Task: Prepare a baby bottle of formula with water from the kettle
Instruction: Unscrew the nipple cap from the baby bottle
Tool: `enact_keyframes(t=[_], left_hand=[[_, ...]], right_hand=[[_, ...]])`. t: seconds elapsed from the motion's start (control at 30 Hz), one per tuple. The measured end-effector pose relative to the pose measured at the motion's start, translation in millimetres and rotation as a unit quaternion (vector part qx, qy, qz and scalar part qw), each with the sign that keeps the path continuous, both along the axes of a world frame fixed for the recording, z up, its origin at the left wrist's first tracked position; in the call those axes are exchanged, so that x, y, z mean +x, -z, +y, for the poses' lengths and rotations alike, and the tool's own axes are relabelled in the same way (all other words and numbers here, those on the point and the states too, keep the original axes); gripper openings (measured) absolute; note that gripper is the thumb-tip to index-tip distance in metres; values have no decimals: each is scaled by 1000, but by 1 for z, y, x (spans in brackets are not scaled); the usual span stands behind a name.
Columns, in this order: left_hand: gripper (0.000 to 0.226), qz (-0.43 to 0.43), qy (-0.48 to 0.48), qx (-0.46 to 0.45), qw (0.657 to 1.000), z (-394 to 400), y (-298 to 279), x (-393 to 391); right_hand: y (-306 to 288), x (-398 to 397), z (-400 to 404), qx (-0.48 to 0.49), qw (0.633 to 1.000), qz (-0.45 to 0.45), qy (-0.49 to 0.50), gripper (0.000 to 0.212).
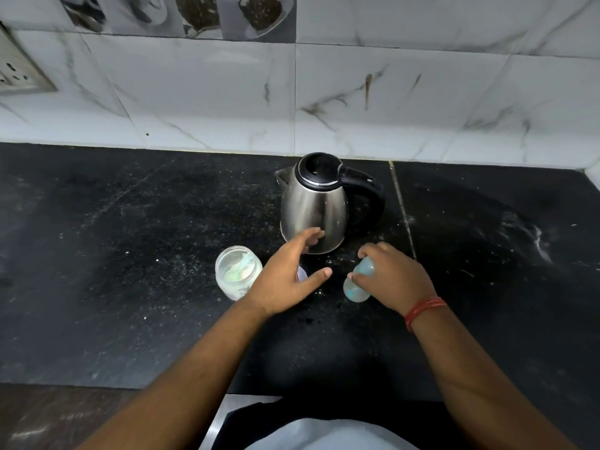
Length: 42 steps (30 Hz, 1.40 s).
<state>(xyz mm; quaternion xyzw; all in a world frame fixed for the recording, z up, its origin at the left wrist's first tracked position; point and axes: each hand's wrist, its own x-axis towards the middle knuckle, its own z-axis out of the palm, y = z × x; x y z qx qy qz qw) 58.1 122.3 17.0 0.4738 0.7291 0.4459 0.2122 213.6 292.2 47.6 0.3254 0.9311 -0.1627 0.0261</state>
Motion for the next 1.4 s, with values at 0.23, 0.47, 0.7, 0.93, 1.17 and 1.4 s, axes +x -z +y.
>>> enact_keyframes(t=[0.23, 0.47, 0.7, 0.93, 1.17, 1.4], left_hand=[[71, 0, 28, -31, 999, 12, 3, 11], [78, 17, 37, -61, 997, 10, -2, 12], [53, 83, 1, -74, 994, 1, -5, 4], [62, 88, 6, -99, 991, -9, -6, -1], [52, -91, 30, -77, 992, -11, -9, -4], [47, -252, 20, -44, 966, -14, -13, -5]], right_hand=[[-9, -1, 2, -2, 999, 37, -8, 35], [-29, -20, -13, -139, 974, 176, 26, 23], [-31, -41, -28, -179, 970, 167, 20, 37], [-32, -47, -33, -254, 953, 159, 30, 37], [-25, -49, -34, -232, 947, 222, -1, 24], [-38, -39, -16, -293, 891, 341, 57, 13]])
